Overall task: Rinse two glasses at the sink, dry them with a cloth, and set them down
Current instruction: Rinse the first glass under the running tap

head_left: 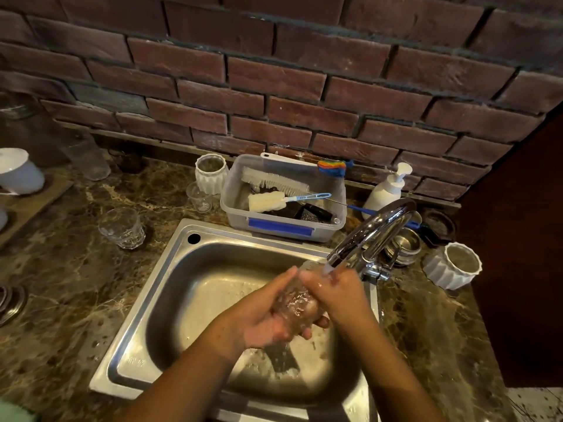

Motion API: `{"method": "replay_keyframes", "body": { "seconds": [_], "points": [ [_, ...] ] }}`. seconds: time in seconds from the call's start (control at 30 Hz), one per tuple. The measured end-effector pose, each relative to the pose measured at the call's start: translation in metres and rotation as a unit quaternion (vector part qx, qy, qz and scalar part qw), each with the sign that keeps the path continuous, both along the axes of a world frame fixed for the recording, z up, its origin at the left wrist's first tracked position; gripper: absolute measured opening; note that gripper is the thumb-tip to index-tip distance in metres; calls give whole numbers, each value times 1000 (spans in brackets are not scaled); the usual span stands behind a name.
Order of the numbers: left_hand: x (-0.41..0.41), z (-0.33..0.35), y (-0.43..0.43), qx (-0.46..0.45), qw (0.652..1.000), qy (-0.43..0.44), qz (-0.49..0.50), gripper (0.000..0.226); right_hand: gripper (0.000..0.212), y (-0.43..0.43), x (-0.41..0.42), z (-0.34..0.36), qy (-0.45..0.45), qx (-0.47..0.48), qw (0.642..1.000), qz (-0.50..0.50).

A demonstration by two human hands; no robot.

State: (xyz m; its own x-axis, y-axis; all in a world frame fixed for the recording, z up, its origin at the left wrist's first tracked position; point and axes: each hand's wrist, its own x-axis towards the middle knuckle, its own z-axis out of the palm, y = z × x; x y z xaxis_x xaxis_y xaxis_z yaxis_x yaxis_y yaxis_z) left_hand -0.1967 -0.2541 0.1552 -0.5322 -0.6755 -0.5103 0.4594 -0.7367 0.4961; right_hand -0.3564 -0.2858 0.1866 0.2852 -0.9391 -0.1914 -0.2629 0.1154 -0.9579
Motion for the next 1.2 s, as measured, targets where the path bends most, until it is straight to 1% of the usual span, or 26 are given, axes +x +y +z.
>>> {"method": "replay_keyframes", "body": {
  "seconds": [0.07, 0.1, 0.17, 0.2, 0.23, 0.3, 0.37, 0.4, 0.43, 0.47, 0.5, 0.53, 0.6, 0.67, 0.7, 0.73, 0.77, 0.8, 0.87, 0.9, 0.93, 0.97, 1.0, 1.07, 1.13, 1.2],
  "points": [
    [-13, 1, 0, 4, 1000, 29, 11, 67, 35, -9, 6, -4, -4, 5, 997, -76],
    [-20, 2, -1, 16, 998, 46, 30, 66, 37, -13, 9, -8, -6, 22, 993, -119],
    [-28, 0, -1, 32, 995, 58, 77, 63, 23, -17, 16, -15, -14, 56, 980, -188],
    [-30, -1, -2, 28, 994, 41, 94, 62, 13, -16, 19, -19, -5, 53, 977, -205],
    [-31, -2, -1, 13, 995, 0, 103, 61, 12, -13, 20, -23, 15, 37, 977, -208],
    [-31, -3, -1, -40, 985, -133, 106, 52, 24, -9, 17, -30, 59, -10, 981, -182],
    [-30, -1, -3, -118, 953, -266, 87, 44, 37, -9, 11, -28, 89, -52, 986, -128],
    [-31, 0, -3, -165, 927, -328, 82, 40, 41, -10, 9, -27, 102, -72, 988, -94],
    [-31, 1, -5, -202, 902, -371, 87, 37, 45, -10, 8, -26, 109, -91, 988, -66],
    [-33, 1, -5, -215, 894, -380, 102, 36, 47, -10, 8, -25, 113, -110, 986, -56],
    [-35, 2, -3, -201, 902, -361, 124, 38, 51, -9, 9, -23, 110, -127, 984, -64],
    [-37, 1, -2, -168, 925, -308, 144, 40, 54, -9, 11, -21, 96, -131, 983, -85],
    [-38, 2, 3, -88, 972, -159, 149, 51, 48, -11, 13, -22, 12, -88, 988, -123],
    [-35, 7, 7, -25, 991, -74, 111, 65, 43, -13, 11, -25, -60, -18, 986, -151],
    [-34, 8, 8, -7, 993, -59, 101, 69, 46, -14, 10, -27, -64, 9, 984, -164],
    [-34, 8, 7, -1, 993, -64, 100, 70, 45, -13, 8, -28, -55, 19, 984, -171],
    [-35, 6, 4, -15, 989, -99, 104, 67, 39, -12, 8, -30, -41, 8, 984, -172],
    [-37, 5, 1, -57, 977, -179, 99, 60, 34, -9, 9, -31, -26, -19, 986, -163],
    [-41, 1, -4, -170, 904, -382, 87, 44, 38, -4, 12, -32, 18, -82, 986, -144],
    [-42, -1, -5, -190, 883, -420, 90, 43, 45, -3, 13, -33, 44, -99, 983, -146],
    [-43, -1, -3, -180, 894, -398, 99, 48, 50, -2, 13, -32, 63, -110, 980, -152],
    [-43, 0, 1, -130, 931, -323, 113, 55, 53, -3, 13, -32, 67, -114, 979, -155],
    [-41, -2, 5, -73, 962, -239, 106, 63, 55, -4, 13, -32, 47, -100, 981, -159],
    [-35, -2, 11, -21, 986, -126, 106, 68, 55, -7, 11, -31, -34, -41, 986, -159],
    [-34, -4, 12, -18, 987, -99, 124, 68, 55, -7, 8, -30, -61, -28, 988, -139],
    [-34, 0, 7, -46, 977, -160, 134, 64, 55, -8, 5, -26, -43, -17, 994, -97]
  ]
}}
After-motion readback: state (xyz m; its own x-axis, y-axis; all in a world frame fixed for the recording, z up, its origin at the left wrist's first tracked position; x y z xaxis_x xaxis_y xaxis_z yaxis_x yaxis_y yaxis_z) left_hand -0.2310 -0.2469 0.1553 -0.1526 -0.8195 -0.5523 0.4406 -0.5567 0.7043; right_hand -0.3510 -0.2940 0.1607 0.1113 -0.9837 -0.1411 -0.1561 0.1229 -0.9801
